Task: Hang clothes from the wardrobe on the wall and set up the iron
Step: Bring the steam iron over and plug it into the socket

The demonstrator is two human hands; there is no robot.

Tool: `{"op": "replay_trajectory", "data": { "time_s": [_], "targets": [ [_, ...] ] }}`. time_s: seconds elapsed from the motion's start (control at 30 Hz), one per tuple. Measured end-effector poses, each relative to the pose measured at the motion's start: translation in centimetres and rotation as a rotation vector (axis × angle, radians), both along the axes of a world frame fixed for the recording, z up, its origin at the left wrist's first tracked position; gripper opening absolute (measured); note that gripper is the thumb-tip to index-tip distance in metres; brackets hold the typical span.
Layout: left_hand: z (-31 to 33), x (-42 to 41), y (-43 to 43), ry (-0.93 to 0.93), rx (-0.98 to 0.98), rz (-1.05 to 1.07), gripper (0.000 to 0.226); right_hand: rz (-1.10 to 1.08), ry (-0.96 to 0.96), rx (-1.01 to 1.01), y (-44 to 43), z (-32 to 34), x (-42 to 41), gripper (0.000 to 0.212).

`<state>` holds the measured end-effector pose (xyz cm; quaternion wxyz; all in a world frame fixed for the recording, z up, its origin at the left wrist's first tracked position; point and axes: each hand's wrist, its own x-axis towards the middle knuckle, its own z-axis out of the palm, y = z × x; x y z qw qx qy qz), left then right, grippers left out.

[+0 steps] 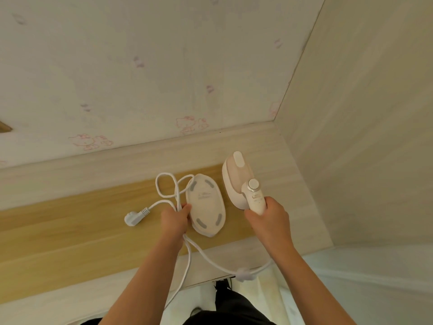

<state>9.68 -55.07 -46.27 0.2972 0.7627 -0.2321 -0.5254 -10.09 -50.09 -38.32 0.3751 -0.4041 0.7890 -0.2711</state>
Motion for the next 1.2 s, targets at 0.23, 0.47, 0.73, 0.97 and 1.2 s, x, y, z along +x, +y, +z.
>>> {"op": "replay_trajectory", "data": {
  "time_s": [0.23,0.47,0.73,0.97,1.2],
  "targets": [
    [0.4,0.0,0.6,-0.04,-0.01,0.018,0.023,0.045,0.004,0.013,-0.1,-0.5,0.8,0.013],
    [1.5,2.3,1.9,0.022,-0.105,0.132,0.015,0.086,-0.011,0.032,0.3,-0.9,2.4,0.015],
    [3.4,6.3,3.1,0.156,-0.217,0.271,0.017,0.099,-0.032,0.051,1.9,-1.5,6.1,0.016],
    [5.7,9.1,3.3,0.287,-0.259,0.282,0.015,0.049,-0.011,0.075,2.5,-2.3,8.3,0.016],
    [6.4,10.5,3.8,0.351,-0.259,0.289,0.013,0.032,0.032,0.079,3.0,-3.0,9.4,0.016]
  ]
}}
